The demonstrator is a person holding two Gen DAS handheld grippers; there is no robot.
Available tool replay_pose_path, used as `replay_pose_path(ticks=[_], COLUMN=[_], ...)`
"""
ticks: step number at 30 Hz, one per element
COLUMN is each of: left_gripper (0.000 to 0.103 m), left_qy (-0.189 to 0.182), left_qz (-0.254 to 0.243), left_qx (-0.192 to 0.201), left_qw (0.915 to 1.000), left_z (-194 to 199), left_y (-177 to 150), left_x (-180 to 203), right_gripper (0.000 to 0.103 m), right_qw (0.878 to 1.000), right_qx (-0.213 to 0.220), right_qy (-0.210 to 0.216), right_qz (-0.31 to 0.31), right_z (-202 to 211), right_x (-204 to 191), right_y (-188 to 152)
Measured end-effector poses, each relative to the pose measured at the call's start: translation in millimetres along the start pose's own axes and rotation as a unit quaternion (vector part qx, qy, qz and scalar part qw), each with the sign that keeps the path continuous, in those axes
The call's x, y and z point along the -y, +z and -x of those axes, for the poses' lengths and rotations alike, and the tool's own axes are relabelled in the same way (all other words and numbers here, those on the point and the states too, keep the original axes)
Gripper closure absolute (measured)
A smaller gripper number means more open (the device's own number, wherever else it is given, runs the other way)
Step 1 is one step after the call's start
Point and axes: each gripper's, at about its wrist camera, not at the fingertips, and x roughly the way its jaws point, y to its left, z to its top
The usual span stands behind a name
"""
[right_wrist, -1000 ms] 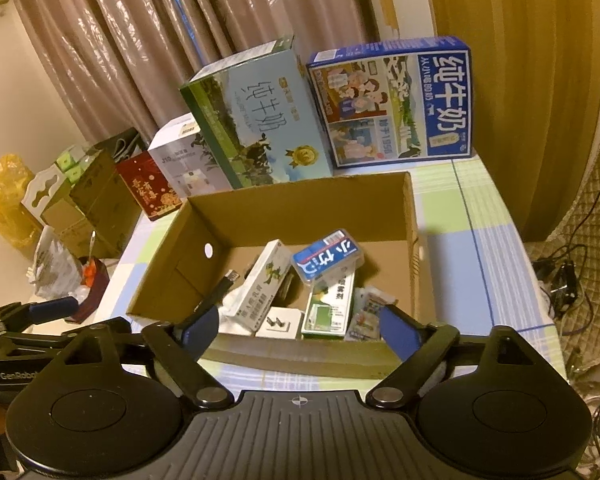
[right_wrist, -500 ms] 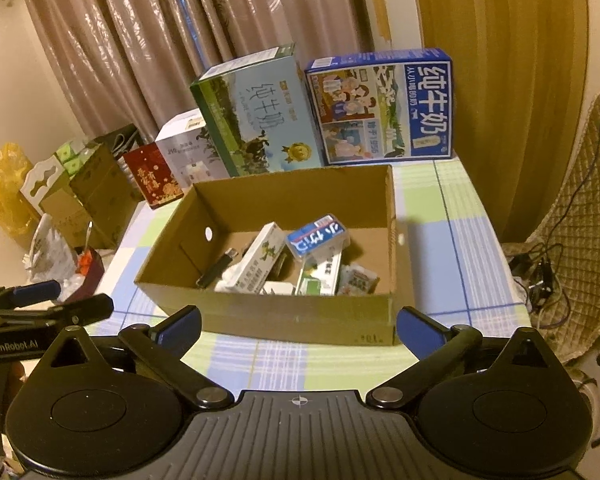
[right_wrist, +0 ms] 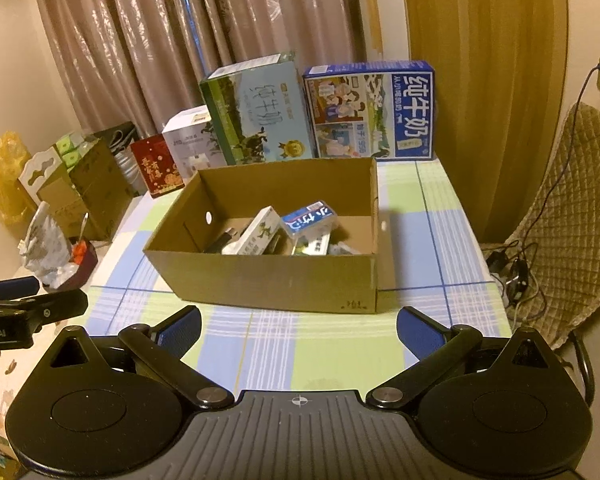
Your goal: Organize objects
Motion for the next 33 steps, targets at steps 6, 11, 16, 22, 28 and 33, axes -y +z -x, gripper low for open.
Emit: replay_pose_path(ticks=[6, 11, 16, 22, 28, 33], left_gripper=[0.001, 0.001, 0.001, 0.001, 0.001, 0.001], left_qy=[-0.007, -0.005, 0.003, 0.001, 0.007, 0.006], left_qz=[0.015, 0.026, 0.027, 0.018, 0.003, 0.003], left_qx=[0.005, 0.004, 0.007, 0.012, 0.012, 0.003], left_qw=[0.9999, 0.9996, 0.9996, 0.9998, 0.9999, 1.0000], left_z=[26, 43, 62, 75, 81, 80], left_y=[-24, -41, -52, -55, -62, -70], left_x=[3, 2, 3, 10, 18, 18], right_gripper=[0.002, 0.002, 0.002, 0.002, 0.002, 0.002], right_qw=[1.000, 1.000, 1.000, 1.000, 1.000, 1.000], right_qx=[0.008, 0.011, 0.011, 0.008, 0.005, -0.004], right_qy=[-0.006, -0.011, -0.006, -0.001, -0.010, -0.014], right_qz=[-0.012, -0.007, -0.008, 0.000, 0.011, 0.012], right_z=[23, 41, 53, 60, 63, 60], right_x=[2, -2, -8, -19, -26, -26], right_y=[-17, -31, -40, -53, -61, -68])
